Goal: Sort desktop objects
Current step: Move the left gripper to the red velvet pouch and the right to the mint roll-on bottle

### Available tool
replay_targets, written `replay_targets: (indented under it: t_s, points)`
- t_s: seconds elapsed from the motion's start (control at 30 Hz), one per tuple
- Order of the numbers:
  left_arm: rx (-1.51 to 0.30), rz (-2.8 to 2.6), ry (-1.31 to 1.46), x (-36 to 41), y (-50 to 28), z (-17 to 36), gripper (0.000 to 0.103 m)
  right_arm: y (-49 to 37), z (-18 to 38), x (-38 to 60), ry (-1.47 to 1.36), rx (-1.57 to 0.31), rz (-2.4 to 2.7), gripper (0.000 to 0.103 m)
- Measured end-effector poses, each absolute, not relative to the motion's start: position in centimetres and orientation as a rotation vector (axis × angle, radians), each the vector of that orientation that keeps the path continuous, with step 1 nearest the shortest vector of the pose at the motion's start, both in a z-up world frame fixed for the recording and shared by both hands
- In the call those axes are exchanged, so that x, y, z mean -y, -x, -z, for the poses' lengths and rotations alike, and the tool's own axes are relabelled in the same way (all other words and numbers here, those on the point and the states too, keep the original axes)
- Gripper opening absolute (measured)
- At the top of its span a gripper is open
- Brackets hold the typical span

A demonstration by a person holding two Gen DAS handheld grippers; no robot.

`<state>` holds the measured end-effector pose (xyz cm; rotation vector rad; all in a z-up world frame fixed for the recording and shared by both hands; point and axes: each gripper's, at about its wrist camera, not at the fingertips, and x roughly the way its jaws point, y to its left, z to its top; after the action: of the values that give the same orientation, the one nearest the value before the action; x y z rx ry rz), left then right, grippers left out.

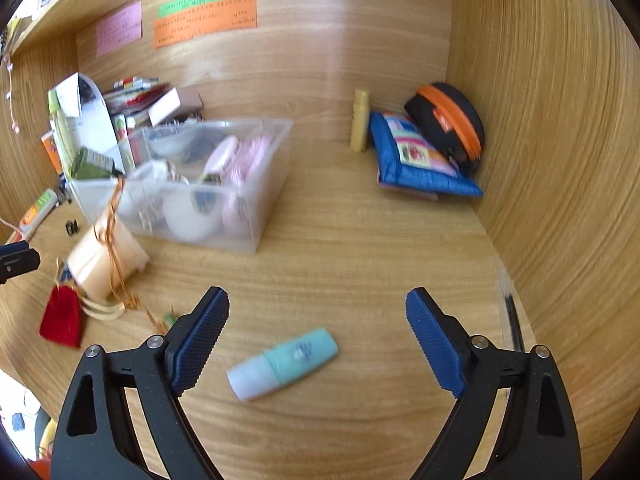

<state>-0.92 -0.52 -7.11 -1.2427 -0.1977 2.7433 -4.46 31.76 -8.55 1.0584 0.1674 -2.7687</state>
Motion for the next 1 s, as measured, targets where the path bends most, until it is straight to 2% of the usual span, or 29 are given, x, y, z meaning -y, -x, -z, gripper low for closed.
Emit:
replay_targets:
  t_s: [0.4,0.7,1.0]
  points:
    - [0.099,-2.718,1.333,-2.8,-0.4,9.1,0.094,3.7,11.3,-31.2,-1.130,-0.202,2.663,0.089]
    - [0.104,-2.725,1.378,-4.2,0.0,10.3,0.094,4.2,12.4,-31.3,-1.165,-0.274,2.608,0.089]
    - [0.003,-2.837,1.334,-5.3,-0.4,10.9,0.094,5.2,12.3,-31.4,-1.166,-0.235,2.558,0.089]
